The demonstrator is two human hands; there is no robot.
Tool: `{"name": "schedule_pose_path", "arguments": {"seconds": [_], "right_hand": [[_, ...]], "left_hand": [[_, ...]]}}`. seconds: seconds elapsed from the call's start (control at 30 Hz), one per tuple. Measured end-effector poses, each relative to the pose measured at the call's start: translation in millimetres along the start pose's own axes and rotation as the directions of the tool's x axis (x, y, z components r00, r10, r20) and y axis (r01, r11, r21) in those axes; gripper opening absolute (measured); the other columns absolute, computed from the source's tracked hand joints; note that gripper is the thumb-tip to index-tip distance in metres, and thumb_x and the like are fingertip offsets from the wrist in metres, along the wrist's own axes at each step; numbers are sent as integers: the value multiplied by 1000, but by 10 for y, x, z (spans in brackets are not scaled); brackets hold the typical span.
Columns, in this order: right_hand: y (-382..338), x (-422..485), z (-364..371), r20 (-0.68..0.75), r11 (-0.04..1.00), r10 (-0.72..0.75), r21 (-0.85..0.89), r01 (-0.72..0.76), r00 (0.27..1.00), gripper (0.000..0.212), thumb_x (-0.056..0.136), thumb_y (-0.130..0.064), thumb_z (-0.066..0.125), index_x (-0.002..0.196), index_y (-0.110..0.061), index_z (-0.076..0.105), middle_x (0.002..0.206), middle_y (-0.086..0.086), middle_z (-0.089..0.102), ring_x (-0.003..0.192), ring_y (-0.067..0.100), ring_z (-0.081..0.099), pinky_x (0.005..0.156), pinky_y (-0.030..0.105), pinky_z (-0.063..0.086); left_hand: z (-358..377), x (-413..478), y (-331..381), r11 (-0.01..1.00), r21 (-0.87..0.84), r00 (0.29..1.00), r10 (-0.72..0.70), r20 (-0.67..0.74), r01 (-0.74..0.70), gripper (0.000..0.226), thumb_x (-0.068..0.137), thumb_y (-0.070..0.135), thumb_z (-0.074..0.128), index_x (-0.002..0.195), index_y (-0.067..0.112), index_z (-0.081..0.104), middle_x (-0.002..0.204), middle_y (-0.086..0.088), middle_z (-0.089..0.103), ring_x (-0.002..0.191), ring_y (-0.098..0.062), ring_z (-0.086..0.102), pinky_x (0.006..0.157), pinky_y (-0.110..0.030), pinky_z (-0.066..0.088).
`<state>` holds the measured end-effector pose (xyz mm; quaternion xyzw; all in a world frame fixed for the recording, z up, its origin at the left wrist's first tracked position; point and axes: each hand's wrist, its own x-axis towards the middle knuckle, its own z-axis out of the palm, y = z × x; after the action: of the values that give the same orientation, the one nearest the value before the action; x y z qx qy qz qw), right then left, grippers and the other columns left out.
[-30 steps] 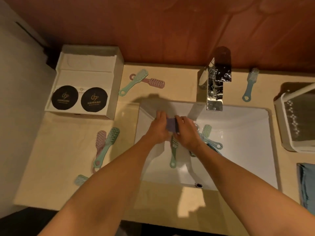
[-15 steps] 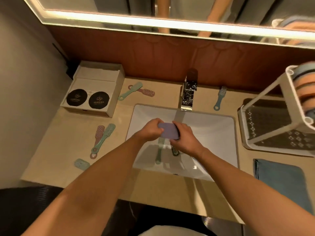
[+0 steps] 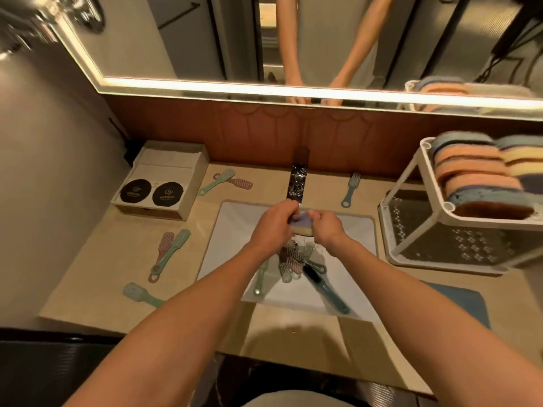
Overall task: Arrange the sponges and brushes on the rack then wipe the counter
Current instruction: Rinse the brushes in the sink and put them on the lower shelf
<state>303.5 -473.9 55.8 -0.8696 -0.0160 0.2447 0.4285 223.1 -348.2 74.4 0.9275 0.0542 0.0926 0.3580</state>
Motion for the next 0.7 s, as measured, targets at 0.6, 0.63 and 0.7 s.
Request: {"name": "schedule_pose_path", "arguments": {"seconds": [0.6, 0.63, 0.7], "right_hand": [[-176, -208, -981, -23, 948, -253, 195, 253, 967, 28, 105, -31, 49, 103, -10, 68, 91, 5, 65, 83, 22, 60, 73, 38, 52], [-199, -214, -1057, -42, 943, -272, 187, 275, 961, 24, 104, -30, 51, 107, -12, 67, 97, 5, 66, 89, 22, 62, 76, 40, 53], [-260, -221, -1210, -50, 938, -291, 182, 295, 956, 28, 102, -28, 55, 123, -12, 63, 112, 8, 65, 98, 21, 61, 80, 38, 54]], "left_hand": [[-38, 371, 707, 996, -55, 988, -74, -139, 67, 22, 92, 0, 56, 108, 14, 61, 109, -3, 53, 97, -20, 55, 89, -32, 46], [-62, 419, 763, 993, -82, 986, -95, -137, 84, 24, 92, 0, 57, 110, 15, 62, 113, -4, 53, 102, -21, 55, 92, -31, 44], [-99, 508, 871, 990, -95, 982, -120, -149, 107, 27, 91, 4, 61, 110, 22, 62, 116, 1, 54, 110, -22, 55, 98, -39, 46]]}}
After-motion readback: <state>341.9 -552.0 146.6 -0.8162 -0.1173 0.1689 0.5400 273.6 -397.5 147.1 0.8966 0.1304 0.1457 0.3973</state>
